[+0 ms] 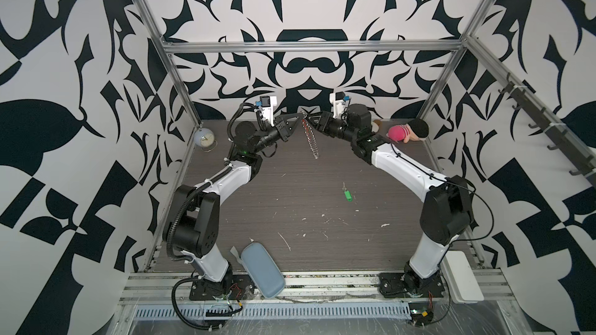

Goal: Put the keys on the keyring
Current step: 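Release the keyring with the right gripper and move it over the green-tagged key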

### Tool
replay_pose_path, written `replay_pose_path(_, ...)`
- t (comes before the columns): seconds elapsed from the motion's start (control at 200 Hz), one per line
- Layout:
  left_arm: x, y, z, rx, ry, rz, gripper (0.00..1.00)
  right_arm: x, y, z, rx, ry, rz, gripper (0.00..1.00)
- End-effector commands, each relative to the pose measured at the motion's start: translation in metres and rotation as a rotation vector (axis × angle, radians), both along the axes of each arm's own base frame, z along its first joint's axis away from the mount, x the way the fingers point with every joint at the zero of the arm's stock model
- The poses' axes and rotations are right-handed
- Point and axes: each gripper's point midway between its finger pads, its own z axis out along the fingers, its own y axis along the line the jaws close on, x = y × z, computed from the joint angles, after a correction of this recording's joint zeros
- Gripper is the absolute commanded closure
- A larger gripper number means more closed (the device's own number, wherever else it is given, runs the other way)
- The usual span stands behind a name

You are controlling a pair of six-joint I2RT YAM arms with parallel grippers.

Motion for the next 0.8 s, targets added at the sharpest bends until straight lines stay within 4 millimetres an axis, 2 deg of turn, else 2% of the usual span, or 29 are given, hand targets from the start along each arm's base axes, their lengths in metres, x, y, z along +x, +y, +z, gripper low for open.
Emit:
replay_pose_path(0.0, -0.011, 0.011, 0.027, -0.044, -0.111, 0.047, 1.00, -0.014, 0.010, 0.054, 0.074, -0.097, 0.024, 0.60)
replay_pose_path(0.09, -0.011, 0.011, 0.024, -0.038, -0.104, 0.050, 1.00, -0.018, 0.009, 0.057, 0.073, -0.099, 0.028, 0.60)
replay_pose_path(0.16, -0.011, 0.012, 0.024, -0.034, -0.105, 0.054, 1.00, -0.023, 0.001, 0.058, 0.015, -0.118, 0.017, 0.60)
replay_pose_path(0.235, -0.011, 0.012, 0.020, -0.018, -0.097, 0.060, 1.00, -0.031, -0.020, 0.052, -0.123, -0.136, -0.029, 0.59)
replay_pose_path(0.315, -0.009, 0.011, 0.014, 0.030, -0.085, 0.071, 1.00, -0.043, -0.057, 0.038, -0.319, -0.162, -0.131, 0.52)
replay_pose_path(0.365, -0.008, 0.010, 0.007, 0.072, -0.076, 0.078, 1.00, -0.051, -0.083, 0.026, -0.428, -0.169, -0.206, 0.49)
replay_pose_path(0.48, -0.007, 0.010, -0.011, 0.169, -0.056, 0.101, 1.00, -0.073, -0.141, -0.001, -0.611, -0.155, -0.372, 0.49)
replay_pose_path(0.55, -0.009, 0.011, -0.020, 0.207, -0.053, 0.117, 1.00, -0.086, -0.165, -0.026, -0.689, -0.090, -0.405, 0.49)
replay_pose_path(0.635, -0.014, 0.011, -0.027, 0.230, -0.056, 0.118, 1.00, -0.100, -0.180, -0.063, -0.769, 0.004, -0.400, 0.47)
replay_pose_path(0.795, -0.017, 0.014, -0.040, 0.274, -0.031, 0.129, 1.00, -0.117, -0.188, -0.128, -0.798, 0.181, -0.391, 0.43)
